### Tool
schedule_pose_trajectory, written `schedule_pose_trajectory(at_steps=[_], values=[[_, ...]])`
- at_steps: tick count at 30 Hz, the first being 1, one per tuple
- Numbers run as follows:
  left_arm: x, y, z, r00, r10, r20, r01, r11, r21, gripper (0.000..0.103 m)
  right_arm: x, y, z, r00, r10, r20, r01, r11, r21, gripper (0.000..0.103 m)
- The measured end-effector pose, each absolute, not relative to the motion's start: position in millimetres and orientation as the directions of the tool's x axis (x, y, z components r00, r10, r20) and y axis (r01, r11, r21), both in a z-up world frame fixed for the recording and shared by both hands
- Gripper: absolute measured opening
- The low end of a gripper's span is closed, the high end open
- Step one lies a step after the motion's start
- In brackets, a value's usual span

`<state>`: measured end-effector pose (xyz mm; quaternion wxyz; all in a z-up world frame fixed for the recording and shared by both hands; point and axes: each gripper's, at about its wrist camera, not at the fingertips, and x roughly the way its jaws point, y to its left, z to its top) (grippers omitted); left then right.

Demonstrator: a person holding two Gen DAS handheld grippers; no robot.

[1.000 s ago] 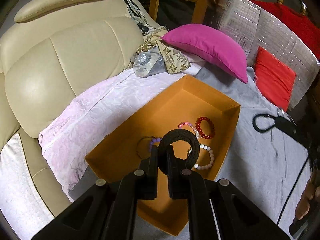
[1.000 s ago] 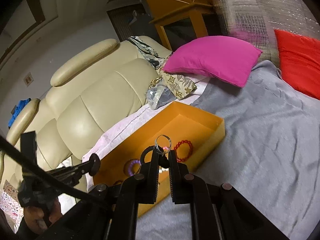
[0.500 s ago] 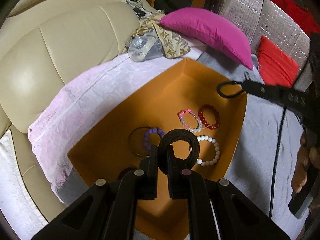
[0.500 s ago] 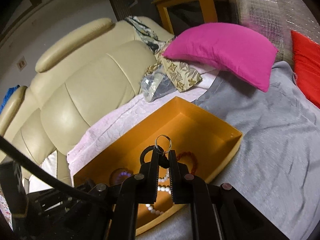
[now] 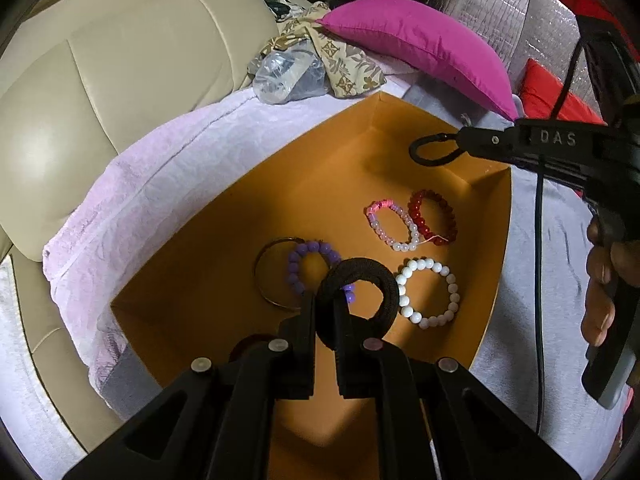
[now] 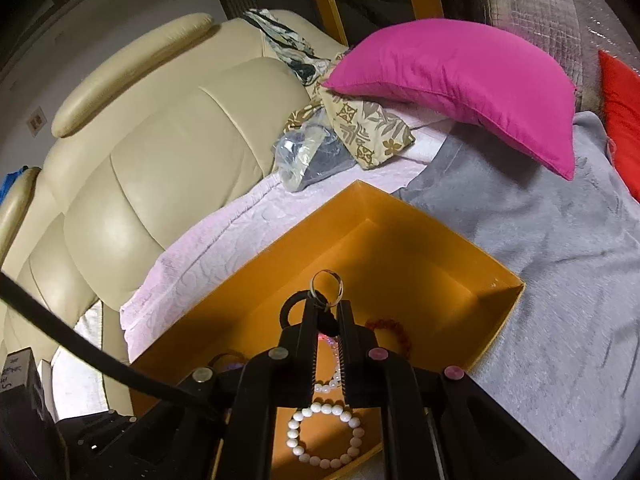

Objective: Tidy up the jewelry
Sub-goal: 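Lower the black hair tie with the right tool while the left tool lowers the dark ring, opening both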

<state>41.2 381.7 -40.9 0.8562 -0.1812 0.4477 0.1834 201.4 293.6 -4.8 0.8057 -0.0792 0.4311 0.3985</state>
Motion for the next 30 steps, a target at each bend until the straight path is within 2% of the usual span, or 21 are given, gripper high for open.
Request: schedule_pose_trajectory(at_steps=[12,30], values=[[49.7,385.4,-58.6,0.511,0.121,-0.851,-0.457,0.876,-0.15,0.008,222.1,312.7,-24.6,0.3,0.527,-0.795,-0.699,0.688,0.193,0.01],[55.2,387.9,-56.5,0.505,0.11,-0.856,-0.438,0.887,-0.145,0.008,232.5,328.0,-41.6,0.295,0.495,-0.818,-0.676,0.713,0.187,0.01]])
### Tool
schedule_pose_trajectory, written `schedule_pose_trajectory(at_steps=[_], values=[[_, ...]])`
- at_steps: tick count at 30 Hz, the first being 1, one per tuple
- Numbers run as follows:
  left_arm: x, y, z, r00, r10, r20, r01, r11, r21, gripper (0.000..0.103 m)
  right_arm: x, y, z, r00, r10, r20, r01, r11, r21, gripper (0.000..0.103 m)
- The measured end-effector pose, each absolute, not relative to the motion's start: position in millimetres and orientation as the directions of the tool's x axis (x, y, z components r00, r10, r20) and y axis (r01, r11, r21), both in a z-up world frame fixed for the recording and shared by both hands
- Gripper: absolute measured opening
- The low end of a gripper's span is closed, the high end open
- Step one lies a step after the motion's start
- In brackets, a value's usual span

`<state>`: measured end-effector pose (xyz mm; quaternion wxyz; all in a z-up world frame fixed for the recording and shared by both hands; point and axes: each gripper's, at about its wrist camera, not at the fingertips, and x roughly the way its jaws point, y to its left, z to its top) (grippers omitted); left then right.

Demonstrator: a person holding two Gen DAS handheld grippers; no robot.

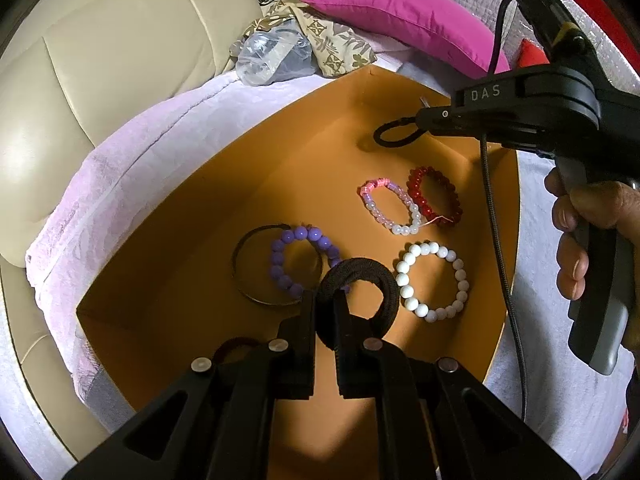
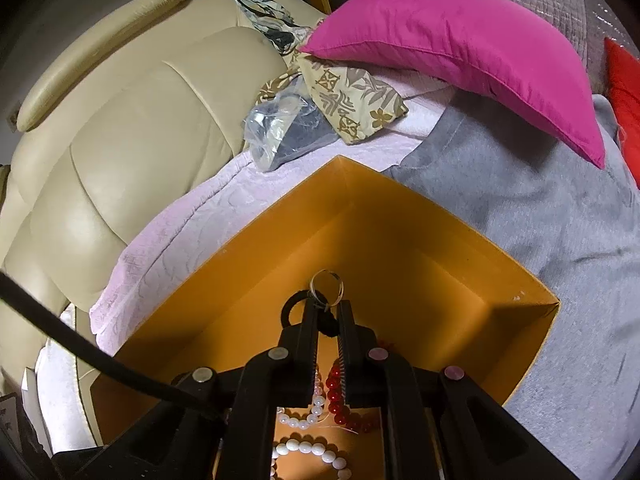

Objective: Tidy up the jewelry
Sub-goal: 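Lower the black hair tie with the right tool while the left tool lowers the dark ring, opening both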

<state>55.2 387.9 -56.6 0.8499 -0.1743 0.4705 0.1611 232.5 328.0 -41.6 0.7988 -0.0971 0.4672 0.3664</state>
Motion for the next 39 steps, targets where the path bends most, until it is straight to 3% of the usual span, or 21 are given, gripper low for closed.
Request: schedule_pose_trajectory(at_steps=[26,32,33,34,35,36,39], values=[[57.2,386.3,-55.0,0.509,0.097,-0.855,-0.415,0.898,-0.145,0.008,236.9,332.7,-48.5,0.29,0.484,-0.825,-0.659,0.726,0.194,0.011],[61.9,385.9,-58.8,0.483,0.103,-0.87,-0.419,0.899,-0.126,0.01,239.1,331.5,-51.2,0.291,0.481,-0.827,-0.646,0.736,0.201,0.019],[62.3,385.4,-59.4,0.475,0.114,-0.873,-0.421,0.9,-0.112,0.018,239.4,330.6,-50.8,0.295,0.479,-0.827,-0.644,0.739,0.198,0.022],[61.9,385.5,-59.6,0.472,0.116,-0.874,-0.423,0.9,-0.108,0.026,239.6,329.5,-50.4,0.298,0.48,-0.825,-0.641,0.741,0.199,0.033],[60.9,385.5,-59.2,0.476,0.114,-0.872,-0.424,0.898,-0.114,0.036,240.2,327.3,-49.3,0.302,0.484,-0.821,-0.637,0.744,0.205,0.052],[59.6,385.4,-58.0,0.483,0.116,-0.868,-0.425,0.898,-0.116,0.041,240.2,325.3,-47.5,0.304,0.493,-0.815,-0.636,0.742,0.211,0.058],[58.4,384.8,-55.6,0.484,0.125,-0.866,-0.424,0.9,-0.107,0.044,239.4,322.5,-42.1,0.307,0.504,-0.807,-0.64,0.737,0.217,0.059]])
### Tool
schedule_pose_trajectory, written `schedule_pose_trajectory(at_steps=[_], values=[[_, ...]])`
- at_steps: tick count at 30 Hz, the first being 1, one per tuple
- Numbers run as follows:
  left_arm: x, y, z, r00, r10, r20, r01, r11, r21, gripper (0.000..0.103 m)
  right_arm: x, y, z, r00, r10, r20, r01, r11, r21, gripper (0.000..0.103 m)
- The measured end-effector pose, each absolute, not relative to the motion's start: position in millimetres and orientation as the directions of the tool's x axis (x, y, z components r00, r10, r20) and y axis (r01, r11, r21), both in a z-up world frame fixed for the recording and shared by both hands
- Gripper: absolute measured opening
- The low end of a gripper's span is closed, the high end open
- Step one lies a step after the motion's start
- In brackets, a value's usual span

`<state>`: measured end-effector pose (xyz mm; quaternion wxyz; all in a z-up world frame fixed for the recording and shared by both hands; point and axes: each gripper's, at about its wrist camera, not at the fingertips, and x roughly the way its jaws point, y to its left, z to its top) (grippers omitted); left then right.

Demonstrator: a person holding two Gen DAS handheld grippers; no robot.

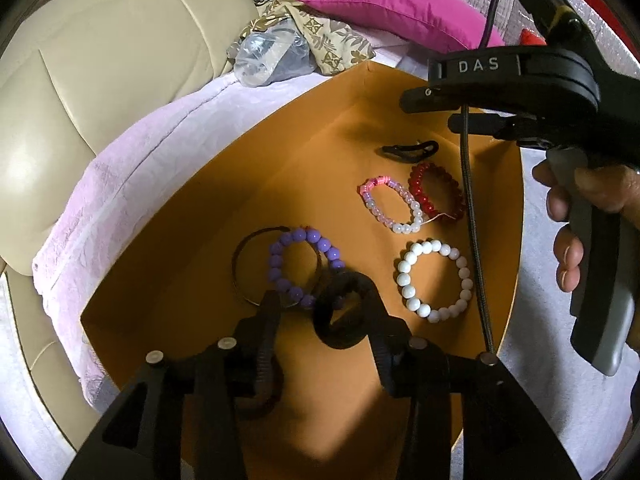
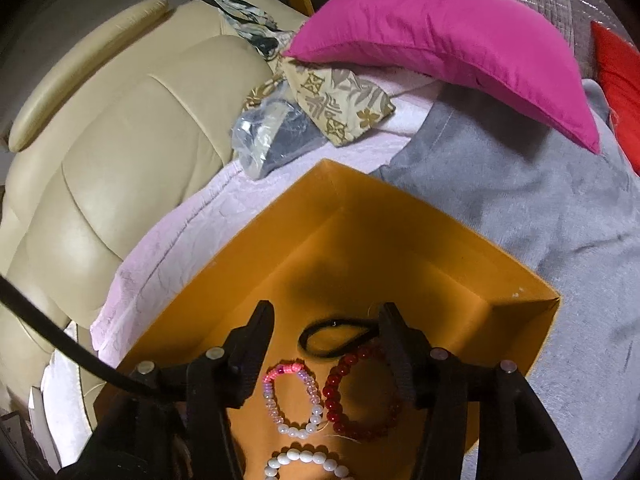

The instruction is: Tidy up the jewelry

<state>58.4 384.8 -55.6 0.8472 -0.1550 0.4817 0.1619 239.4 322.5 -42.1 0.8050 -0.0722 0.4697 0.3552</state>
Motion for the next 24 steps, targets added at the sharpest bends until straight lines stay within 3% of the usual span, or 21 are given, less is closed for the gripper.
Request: schedule_pose_trajectory(at_steps=[4,10,15,17,20,24], values=[[54.1,386.4,-50.8,0.486,0.135,-0.864,-0.433,0.895,-0.104,0.045,237.2,320.5,-36.2,0.313,0.51,-0.801,-0.643,0.735,0.216,0.059],[41.0,385.1,-37.6,0.499,0.162,-0.851,-0.44,0.894,-0.088,0.056,232.3,308.0,-26.0,0.329,0.532,-0.78,-0.635,0.736,0.234,0.06],[29.9,380.6,-23.9,0.509,0.189,-0.84,-0.448,0.891,-0.071,0.06,222.7,290.1,-12.2,0.348,0.559,-0.752,-0.631,0.733,0.253,0.071],[24.3,378.3,-19.2,0.509,0.206,-0.836,-0.455,0.888,-0.059,0.06,215.5,284.3,-6.2,0.354,0.57,-0.741,-0.638,0.727,0.255,0.085],[13.5,375.9,-12.1,0.512,0.227,-0.829,-0.468,0.882,-0.048,0.061,202.2,274.6,4.7,0.356,0.595,-0.721,-0.656,0.708,0.261,0.098],[-1.7,375.4,1.2,0.518,0.253,-0.817,-0.499,0.865,-0.048,0.061,187.5,260.8,18.6,0.361,0.614,-0.702,-0.663,0.698,0.269,0.102]])
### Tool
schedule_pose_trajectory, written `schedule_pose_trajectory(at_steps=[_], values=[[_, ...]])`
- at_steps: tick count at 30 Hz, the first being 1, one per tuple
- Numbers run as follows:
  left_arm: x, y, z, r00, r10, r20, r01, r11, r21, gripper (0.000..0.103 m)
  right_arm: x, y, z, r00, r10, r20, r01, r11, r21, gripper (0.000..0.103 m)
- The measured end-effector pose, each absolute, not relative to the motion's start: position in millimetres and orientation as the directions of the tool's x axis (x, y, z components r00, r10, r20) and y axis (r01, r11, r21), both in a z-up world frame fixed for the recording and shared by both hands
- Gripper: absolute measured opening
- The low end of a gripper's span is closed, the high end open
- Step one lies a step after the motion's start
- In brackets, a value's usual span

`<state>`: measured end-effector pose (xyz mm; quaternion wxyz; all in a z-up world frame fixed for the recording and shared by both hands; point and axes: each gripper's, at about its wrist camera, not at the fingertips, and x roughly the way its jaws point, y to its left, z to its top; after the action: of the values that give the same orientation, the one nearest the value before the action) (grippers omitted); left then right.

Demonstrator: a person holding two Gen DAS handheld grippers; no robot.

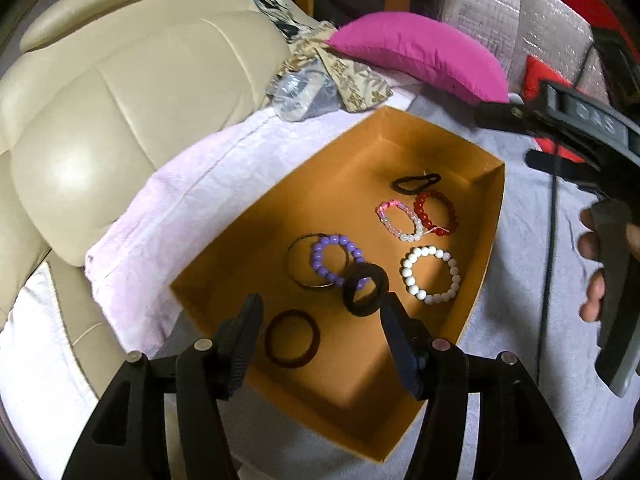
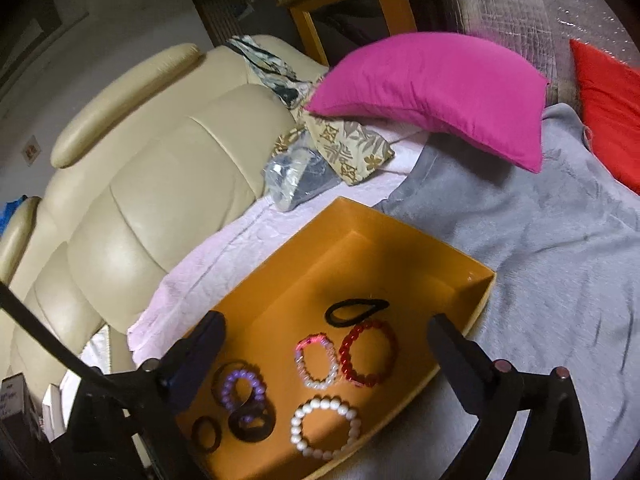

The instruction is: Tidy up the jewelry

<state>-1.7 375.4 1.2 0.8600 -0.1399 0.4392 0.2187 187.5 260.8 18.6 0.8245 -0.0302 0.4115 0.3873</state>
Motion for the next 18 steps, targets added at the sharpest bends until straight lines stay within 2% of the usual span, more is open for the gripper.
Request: schedule_pose_trajectory(at_steps=[7,9,12,18], values=[[-40.8,379.6,65.3,0.593,0.358,-0.721,-0.595,0.799,-0.093,0.062,158.8,222.5,78.5,0.436,0.653,-0.619,-0.675,0.692,0.256,0.103],[-55.8,374.9,90.5,0.621,0.403,-0.672,-0.62,0.778,-0.106,0.072,146.1,207.1,102.7,0.464,0.671,-0.579,-0.685,0.686,0.246,0.103],[-73.5,359.8,117.8,0.655,0.447,-0.609,-0.626,0.772,-0.106,0.074,124.3,184.2,137.0,0.494,0.691,-0.527,-0.701,0.675,0.228,0.103],[-109.3,325.5,131.6,0.662,0.488,-0.569,-0.622,0.781,-0.055,0.082,69.6,142.7,163.2,0.496,0.719,-0.487,-0.746,0.64,0.185,0.103]])
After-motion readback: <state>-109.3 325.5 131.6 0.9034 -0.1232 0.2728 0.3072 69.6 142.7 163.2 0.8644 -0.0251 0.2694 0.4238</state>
